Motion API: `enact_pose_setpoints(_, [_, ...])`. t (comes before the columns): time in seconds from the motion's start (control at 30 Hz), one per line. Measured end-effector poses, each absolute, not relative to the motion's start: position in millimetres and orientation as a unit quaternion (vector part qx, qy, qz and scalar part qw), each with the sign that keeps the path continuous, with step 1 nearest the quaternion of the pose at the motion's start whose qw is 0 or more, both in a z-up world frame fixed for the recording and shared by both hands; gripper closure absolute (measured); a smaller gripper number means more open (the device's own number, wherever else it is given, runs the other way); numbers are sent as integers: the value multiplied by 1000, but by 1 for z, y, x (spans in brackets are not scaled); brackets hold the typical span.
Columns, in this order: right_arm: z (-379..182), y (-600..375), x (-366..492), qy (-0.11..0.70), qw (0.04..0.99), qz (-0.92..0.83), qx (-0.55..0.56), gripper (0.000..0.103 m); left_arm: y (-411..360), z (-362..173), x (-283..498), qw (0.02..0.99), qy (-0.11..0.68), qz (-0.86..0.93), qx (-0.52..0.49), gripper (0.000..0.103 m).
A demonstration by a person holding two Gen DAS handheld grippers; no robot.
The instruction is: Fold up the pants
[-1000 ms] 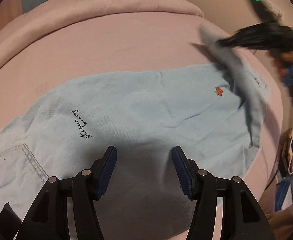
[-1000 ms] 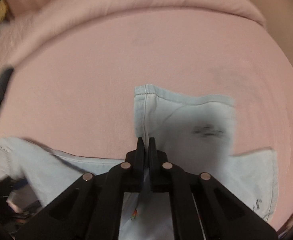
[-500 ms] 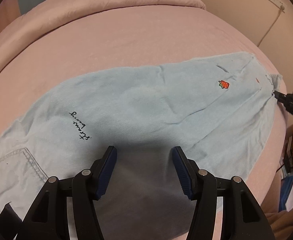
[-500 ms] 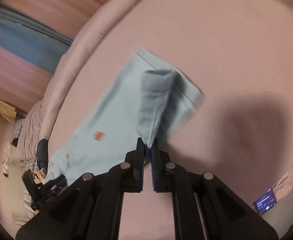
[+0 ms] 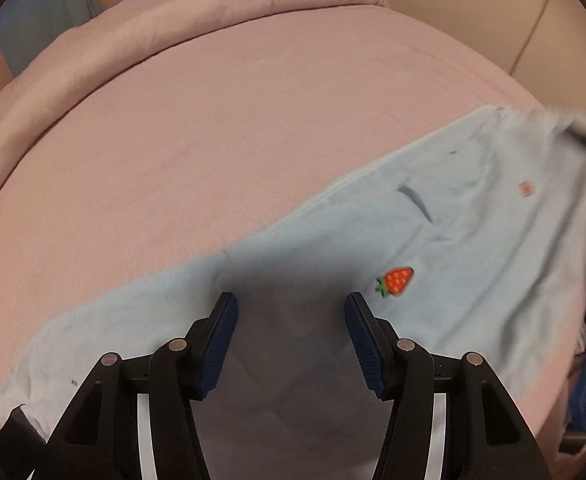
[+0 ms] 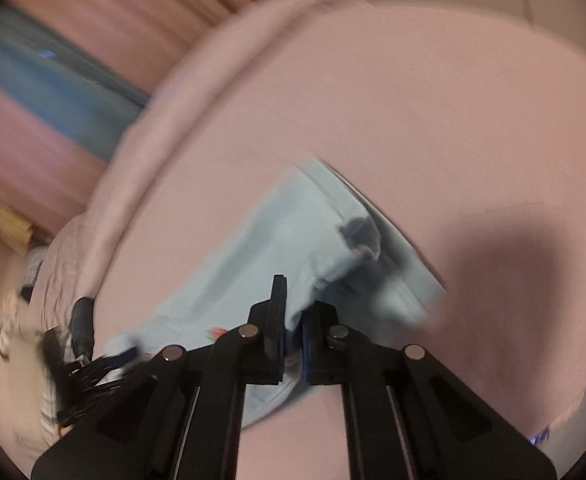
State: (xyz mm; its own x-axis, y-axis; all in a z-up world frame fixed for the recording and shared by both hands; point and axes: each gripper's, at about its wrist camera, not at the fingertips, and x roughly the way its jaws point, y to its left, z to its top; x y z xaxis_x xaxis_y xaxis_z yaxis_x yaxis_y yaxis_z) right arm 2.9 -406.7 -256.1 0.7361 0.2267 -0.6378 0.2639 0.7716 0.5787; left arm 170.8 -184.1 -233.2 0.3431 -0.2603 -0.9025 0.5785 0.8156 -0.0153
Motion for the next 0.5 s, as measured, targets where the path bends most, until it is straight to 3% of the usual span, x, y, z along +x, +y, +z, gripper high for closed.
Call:
enact_pose_setpoints(0.13, [-218, -410, 1, 289, 907, 10, 306, 98, -185, -232, 178, 822, 496, -240, 144, 46])
enact_pose_setpoints(0.3, [-294, -441, 13, 389, 857, -39, 335, 96, -179, -239, 186, 827, 493, -232, 136, 45])
enact_pose_setpoints(0.37, [-321, -441, 17, 411, 836, -43, 360, 101, -179, -239, 187, 827, 492, -234, 143, 45])
enact_pose_setpoints(0.5, [-310, -454, 3, 388, 834, -41, 389, 89, -170, -234, 192, 828, 494, -219, 149, 45])
